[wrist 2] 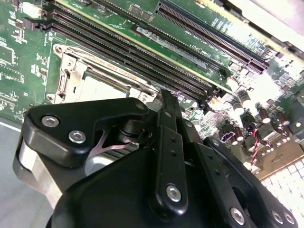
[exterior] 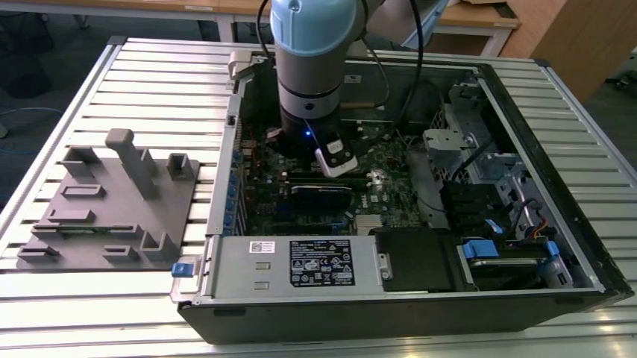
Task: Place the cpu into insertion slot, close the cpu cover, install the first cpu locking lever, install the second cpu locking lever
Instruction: 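Install the second cpu locking lever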
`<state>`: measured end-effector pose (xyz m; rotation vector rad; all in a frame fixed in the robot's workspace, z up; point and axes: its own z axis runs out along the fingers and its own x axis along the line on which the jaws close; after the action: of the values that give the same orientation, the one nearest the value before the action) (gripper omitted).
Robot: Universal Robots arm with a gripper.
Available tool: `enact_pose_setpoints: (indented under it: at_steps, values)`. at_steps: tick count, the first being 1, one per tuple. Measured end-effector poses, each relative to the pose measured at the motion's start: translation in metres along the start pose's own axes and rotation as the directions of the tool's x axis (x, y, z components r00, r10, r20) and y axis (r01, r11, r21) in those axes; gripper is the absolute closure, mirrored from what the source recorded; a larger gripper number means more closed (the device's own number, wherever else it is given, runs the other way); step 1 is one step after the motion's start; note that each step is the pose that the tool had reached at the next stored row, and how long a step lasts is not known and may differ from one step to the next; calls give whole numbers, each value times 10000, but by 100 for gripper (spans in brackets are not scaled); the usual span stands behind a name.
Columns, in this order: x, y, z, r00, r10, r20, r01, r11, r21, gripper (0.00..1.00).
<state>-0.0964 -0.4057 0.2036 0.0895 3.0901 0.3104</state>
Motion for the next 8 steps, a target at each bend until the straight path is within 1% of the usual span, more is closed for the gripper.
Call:
enact_pose_setpoints:
  at_steps: [3, 8]
  values:
    - [0, -2, -1, 10000, -1, -1, 1, 10000, 3, 90]
    - [-7, -61, -14, 10000, 1, -3, -1, 10000, -46, 90]
